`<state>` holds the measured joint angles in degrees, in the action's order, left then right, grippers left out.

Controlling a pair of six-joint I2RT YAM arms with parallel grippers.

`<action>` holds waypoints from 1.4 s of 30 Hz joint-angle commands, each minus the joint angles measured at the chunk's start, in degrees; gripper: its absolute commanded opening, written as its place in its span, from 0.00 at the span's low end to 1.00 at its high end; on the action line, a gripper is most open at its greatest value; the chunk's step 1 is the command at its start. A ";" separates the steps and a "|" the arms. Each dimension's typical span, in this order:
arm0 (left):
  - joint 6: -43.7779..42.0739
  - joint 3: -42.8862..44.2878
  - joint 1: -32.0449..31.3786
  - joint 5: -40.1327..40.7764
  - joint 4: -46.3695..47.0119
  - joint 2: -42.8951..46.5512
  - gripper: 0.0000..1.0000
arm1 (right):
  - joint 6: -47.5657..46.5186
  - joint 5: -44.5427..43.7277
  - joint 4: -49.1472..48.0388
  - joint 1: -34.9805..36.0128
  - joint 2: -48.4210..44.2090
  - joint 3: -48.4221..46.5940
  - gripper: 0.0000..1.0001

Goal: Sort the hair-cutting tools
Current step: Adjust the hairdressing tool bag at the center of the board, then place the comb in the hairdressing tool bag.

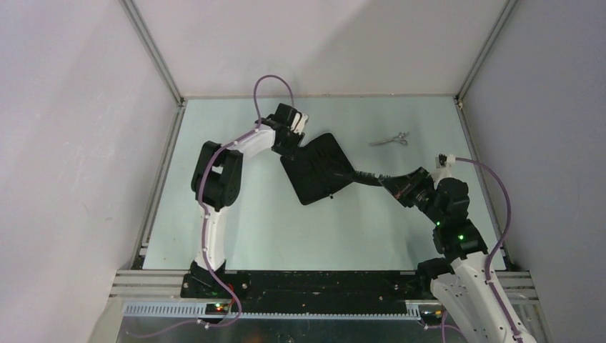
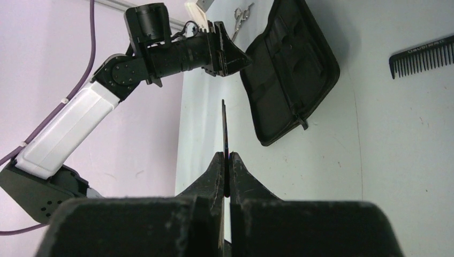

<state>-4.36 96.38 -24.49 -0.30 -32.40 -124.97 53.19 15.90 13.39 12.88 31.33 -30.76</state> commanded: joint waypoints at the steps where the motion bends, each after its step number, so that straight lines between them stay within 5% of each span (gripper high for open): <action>1: 2.36 -5.22 0.23 -1.01 1.36 4.90 0.42 | -1.61 2.85 -4.92 0.36 0.29 0.70 0.00; 9: 11.75 -22.07 -0.64 -1.21 5.60 14.96 0.30 | -1.44 3.84 -8.14 2.80 1.24 4.06 0.00; 21: 23.79 -50.02 -11.42 2.66 10.04 35.41 0.29 | -7.86 5.08 -19.82 4.30 8.15 10.66 0.00; 33: 26.84 -53.64 -12.28 3.85 11.72 40.71 0.33 | -12.72 11.26 -29.50 0.55 23.80 10.90 0.00; 42: 31.46 -55.19 -7.72 4.02 16.11 50.53 0.50 | -16.93 15.44 -27.43 -1.71 31.29 10.78 0.00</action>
<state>23.55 41.58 -35.33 3.18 -18.61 -80.51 39.88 28.01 -12.67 11.88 59.96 -19.51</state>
